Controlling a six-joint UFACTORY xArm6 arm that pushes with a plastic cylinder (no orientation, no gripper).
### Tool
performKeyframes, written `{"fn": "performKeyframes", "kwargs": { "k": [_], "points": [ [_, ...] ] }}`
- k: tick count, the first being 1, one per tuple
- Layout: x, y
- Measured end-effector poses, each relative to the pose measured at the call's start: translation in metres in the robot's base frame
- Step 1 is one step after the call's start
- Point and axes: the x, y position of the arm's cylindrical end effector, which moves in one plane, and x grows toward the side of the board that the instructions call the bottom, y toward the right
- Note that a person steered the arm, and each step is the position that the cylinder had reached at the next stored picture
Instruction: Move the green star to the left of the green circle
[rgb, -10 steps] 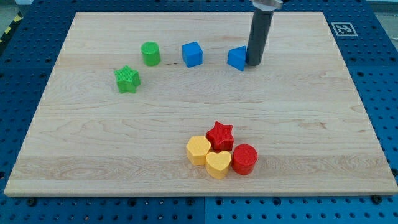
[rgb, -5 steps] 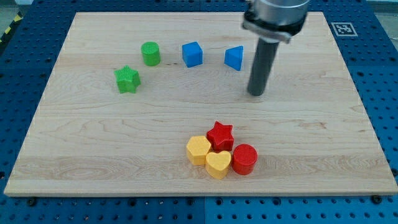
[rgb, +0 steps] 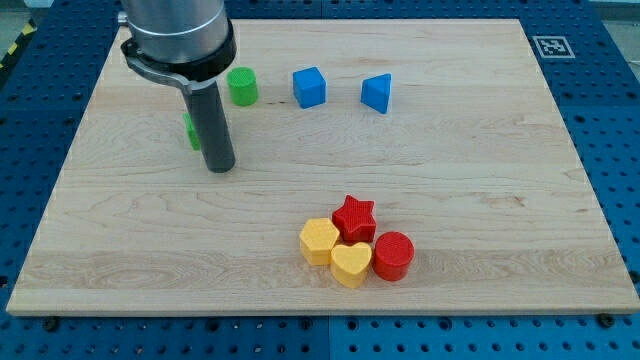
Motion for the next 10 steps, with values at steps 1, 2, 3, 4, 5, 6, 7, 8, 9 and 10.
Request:
{"fn": "performKeyframes", "kwargs": {
  "k": [1,2,3,4,5,6,7,8,9,10],
  "points": [
    [0.0,0.0],
    [0.0,-0.005],
    [0.0,-0.005],
    [-0.009,-0.008],
    [-0.021,-0.016],
    [-0.023,-0.028],
    [-0.025,-0.039],
    [-0.026,-0.042],
    [-0.026,-0.038],
    [-0.027,-0.025]
  ]
}}
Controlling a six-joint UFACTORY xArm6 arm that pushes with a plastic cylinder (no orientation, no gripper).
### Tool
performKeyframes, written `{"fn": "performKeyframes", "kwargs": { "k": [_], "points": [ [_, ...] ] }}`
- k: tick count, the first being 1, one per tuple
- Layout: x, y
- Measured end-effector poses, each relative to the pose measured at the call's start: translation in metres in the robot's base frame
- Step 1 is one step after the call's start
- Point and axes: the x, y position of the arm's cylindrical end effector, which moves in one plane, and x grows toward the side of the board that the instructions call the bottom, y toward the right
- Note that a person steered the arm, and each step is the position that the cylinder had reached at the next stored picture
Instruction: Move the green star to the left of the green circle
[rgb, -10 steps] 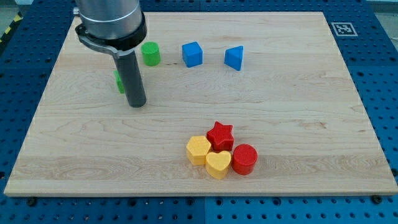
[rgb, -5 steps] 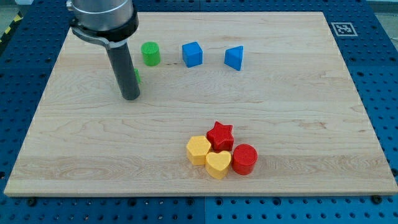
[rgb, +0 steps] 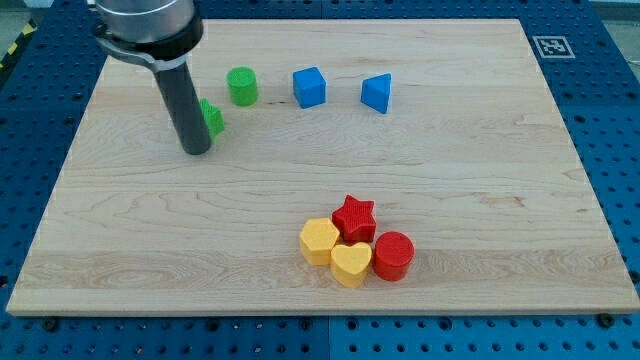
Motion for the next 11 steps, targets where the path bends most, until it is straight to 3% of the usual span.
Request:
{"fn": "performKeyframes", "kwargs": {
  "k": [3,8,9,11],
  "points": [
    [-0.019,0.016],
    [-0.075,-0.021],
    [-0.072,-0.021],
    [-0.002,-0.014]
  ]
}}
